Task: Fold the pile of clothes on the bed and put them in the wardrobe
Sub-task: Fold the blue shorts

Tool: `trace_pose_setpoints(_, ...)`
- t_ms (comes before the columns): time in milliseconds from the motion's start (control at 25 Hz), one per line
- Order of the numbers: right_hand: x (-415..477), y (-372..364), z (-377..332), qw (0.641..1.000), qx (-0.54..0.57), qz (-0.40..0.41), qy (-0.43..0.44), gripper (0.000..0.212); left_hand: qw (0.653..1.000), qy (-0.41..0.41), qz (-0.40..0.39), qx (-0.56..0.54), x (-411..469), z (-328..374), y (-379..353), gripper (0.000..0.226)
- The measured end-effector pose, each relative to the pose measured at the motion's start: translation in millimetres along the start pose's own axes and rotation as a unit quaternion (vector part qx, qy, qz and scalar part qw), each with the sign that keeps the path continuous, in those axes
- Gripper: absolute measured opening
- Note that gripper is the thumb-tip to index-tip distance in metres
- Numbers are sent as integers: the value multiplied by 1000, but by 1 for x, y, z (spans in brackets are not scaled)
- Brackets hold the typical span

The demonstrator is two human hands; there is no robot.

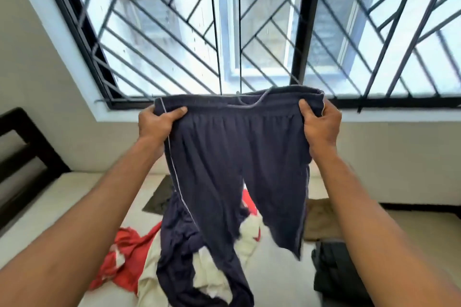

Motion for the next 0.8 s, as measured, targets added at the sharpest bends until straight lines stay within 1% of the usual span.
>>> trace_pose_setpoints(40, 8, 2, -17, 999, -9, 28, 18, 17, 1000, -19, -11, -11, 0, 20, -9, 16)
trace_pose_setpoints(80, 10, 6, -23, 998, -34, 53, 15, 16, 999, -32, -20, -2, -6, 29, -16, 15)
trace_pose_setpoints(120, 9, 6, -20, 995, -78, 60, -11, 15, 998, -34, -29, 36, -14, 30, -24, 15)
trace_pose_setpoints(160, 5, 5, -6, 987, -142, 41, -59, 15, 995, -10, -43, 90, -24, 17, -31, 17)
trace_pose_setpoints(200, -4, 2, 15, 970, -215, -4, -111, 17, 988, 46, -63, 133, -35, -11, -35, 18)
trace_pose_setpoints(240, -19, 0, 41, 947, -275, -59, -155, 18, 981, 108, -84, 136, -48, -45, -36, 18)
trace_pose_setpoints(280, -36, 1, 61, 929, -298, -108, -190, 19, 975, 160, -102, 120, -58, -77, -37, 16)
trace_pose_setpoints(320, -53, 4, 79, 922, -292, -139, -215, 19, 970, 197, -109, 96, -66, -103, -40, 13)
trace_pose_setpoints(360, -67, 7, 91, 923, -266, -150, -234, 18, 966, 227, -106, 70, -74, -122, -41, 10)
trace_pose_setpoints(440, -88, 15, 107, 938, -196, -121, -260, 19, 960, 264, -86, 36, -85, -150, -38, 11)
trace_pose_setpoints(520, -98, 22, 108, 954, -146, -58, -254, 22, 962, 265, -68, 6, -87, -157, -38, 11)
trace_pose_setpoints(600, -102, 22, 101, 964, -101, 0, -246, 18, 965, 252, -63, -32, -84, -152, -40, 11)
trace_pose_setpoints(720, -114, 10, 94, 966, -75, 47, -242, 13, 967, 238, -73, -53, -82, -147, -41, 12)
trace_pose_setpoints(800, -134, -7, 92, 962, -59, 48, -261, 5, 969, 231, -76, -42, -91, -147, -40, 10)
Point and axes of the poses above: each hand's wrist, its own x-axis towards the middle knuckle, its own y-axis out of the back of the hand, z = x × y, the point moved 8 cm from there along x, towards the middle knuckle, and after that the axes turned 2 degrees about z, right-handed, at the moved point
